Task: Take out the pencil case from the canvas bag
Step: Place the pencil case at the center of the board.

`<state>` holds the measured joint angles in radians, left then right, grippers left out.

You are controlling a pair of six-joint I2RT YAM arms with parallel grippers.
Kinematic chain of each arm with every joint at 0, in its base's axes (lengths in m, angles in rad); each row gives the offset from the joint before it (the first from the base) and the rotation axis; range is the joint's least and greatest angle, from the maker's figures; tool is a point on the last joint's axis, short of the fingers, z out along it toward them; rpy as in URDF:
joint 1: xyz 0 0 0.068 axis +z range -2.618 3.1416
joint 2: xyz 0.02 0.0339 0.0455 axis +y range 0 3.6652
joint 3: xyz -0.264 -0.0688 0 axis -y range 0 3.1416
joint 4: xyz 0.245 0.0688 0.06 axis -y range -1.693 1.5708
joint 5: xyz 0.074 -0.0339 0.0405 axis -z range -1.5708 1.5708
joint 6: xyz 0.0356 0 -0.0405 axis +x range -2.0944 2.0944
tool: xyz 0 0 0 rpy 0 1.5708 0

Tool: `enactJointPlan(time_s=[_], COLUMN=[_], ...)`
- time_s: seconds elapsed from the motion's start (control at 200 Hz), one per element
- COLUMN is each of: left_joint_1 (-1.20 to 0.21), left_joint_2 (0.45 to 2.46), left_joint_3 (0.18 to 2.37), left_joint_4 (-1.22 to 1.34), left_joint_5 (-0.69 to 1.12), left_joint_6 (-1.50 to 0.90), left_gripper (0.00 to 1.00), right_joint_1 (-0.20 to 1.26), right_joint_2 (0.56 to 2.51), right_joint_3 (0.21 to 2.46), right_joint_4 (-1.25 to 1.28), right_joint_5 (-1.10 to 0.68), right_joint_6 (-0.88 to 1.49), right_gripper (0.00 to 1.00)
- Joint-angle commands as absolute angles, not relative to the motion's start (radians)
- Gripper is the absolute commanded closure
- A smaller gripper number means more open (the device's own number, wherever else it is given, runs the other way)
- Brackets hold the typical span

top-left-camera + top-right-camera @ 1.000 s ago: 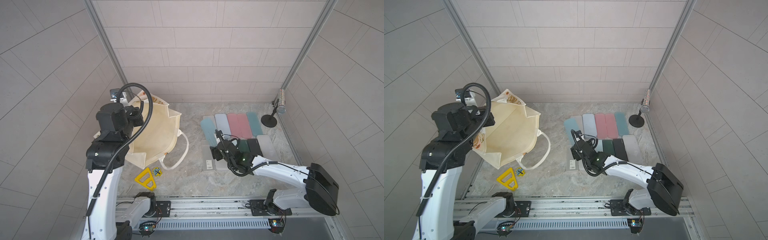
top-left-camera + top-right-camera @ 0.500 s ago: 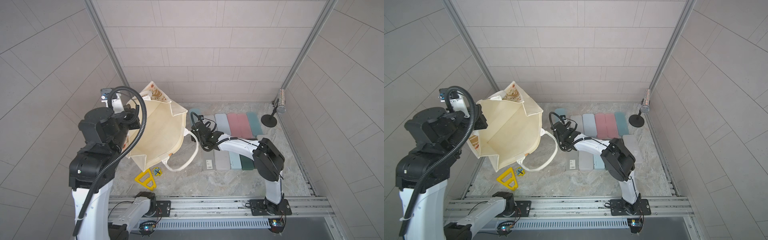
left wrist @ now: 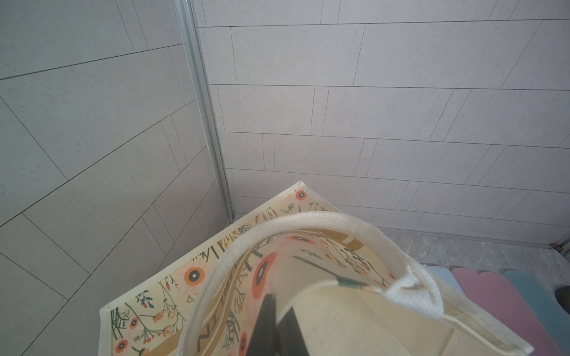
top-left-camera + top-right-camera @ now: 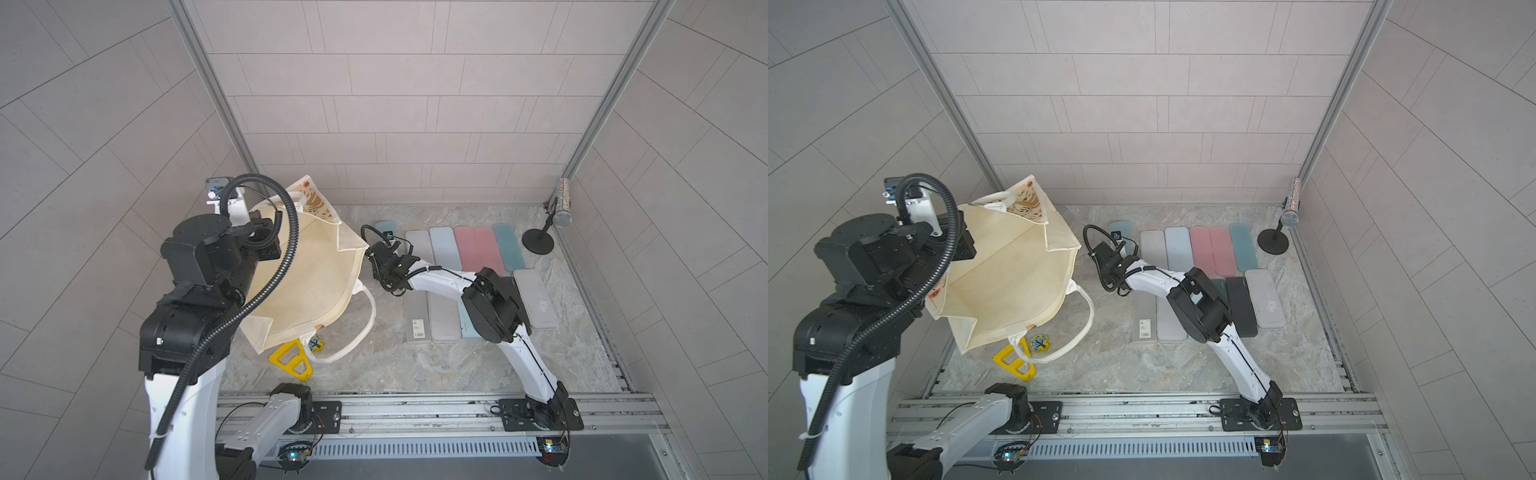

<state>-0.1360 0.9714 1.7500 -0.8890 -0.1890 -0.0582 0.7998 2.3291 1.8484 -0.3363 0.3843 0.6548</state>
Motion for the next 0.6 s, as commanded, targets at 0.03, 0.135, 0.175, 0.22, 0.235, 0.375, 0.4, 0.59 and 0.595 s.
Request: enactJointPlan(time_s=[0.03, 0.135, 0.175, 0.22, 0.235, 0.375, 0.4, 0.59, 0.595], left_joint_1=[-0.146, -0.15, -0.15, -0.152, -0.155, -0.158, -0.158, -0.163, -0.163], left_joint_2=[0.957, 0.96, 0.958, 0.96, 0.96, 0.959, 0.959, 0.955, 0.955], left_joint_3=[1.786, 1.784, 1.784, 1.785, 1.784, 1.784, 1.783, 1.775, 1.775], left_joint_4=[-0.821, -0.821, -0.82, -0.821, -0.821, -0.818, -0.819, -0.816, -0.816], left_joint_5=[-0.202, -0.204, -0.205, -0.208, -0.208, -0.215, -0.215, -0.22, -0.22], left_joint_6=[-0.054, -0.052, -0.052, -0.05, -0.049, -0.046, -0.045, -0.04, -0.04], left_gripper=[1.0, 1.0, 1.0, 1.0, 1.0, 1.0, 1.0, 1.0, 1.0], right_joint_1=[0.78, 0.772, 0.769, 0.766, 0.766, 0.76, 0.759, 0.758, 0.759], right_joint_2=[2.365, 2.381, 2.385, 2.389, 2.391, 2.399, 2.399, 2.395, 2.395], right_joint_3=[1.916, 1.933, 1.934, 1.938, 1.94, 1.946, 1.946, 1.944, 1.944], right_joint_4=[-0.392, -0.405, -0.406, -0.411, -0.413, -0.432, -0.436, -0.459, -0.46], right_joint_5=[0.425, 0.423, 0.42, 0.419, 0.418, 0.426, 0.429, 0.443, 0.443], right_joint_6=[0.661, 0.663, 0.665, 0.666, 0.665, 0.672, 0.673, 0.686, 0.686], right_gripper=[0.27, 0.26, 0.26, 0.26, 0.26, 0.25, 0.25, 0.23, 0.23])
